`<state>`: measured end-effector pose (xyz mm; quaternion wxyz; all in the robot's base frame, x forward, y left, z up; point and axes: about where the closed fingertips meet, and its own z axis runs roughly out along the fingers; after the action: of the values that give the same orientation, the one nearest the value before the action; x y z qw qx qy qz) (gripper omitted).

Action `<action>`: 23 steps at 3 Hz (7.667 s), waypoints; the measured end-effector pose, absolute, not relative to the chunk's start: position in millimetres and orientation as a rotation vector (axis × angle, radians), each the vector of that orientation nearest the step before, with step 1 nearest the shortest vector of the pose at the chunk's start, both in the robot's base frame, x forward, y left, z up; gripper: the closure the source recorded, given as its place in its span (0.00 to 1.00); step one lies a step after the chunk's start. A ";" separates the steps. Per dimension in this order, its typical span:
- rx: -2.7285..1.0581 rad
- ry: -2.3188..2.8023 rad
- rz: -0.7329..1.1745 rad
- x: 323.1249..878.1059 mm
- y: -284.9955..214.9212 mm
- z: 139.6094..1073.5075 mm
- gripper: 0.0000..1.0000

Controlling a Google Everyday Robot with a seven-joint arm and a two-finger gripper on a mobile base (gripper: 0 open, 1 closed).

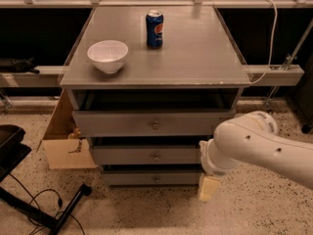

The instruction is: Open middle drawer

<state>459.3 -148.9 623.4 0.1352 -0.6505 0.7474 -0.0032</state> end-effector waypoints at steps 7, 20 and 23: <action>-1.880 2.120 -0.137 544.5 -139.6 487.3 0.00; -1.920 2.299 -0.043 543.6 -161.6 405.1 1.00; -1.945 2.306 -0.006 521.2 -162.5 408.0 0.77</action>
Offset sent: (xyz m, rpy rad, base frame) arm 0.0392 -0.0087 -0.1007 -0.0810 0.1912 -0.0743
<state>521.2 -162.5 408.0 0.0623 -0.6435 0.7629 -0.0020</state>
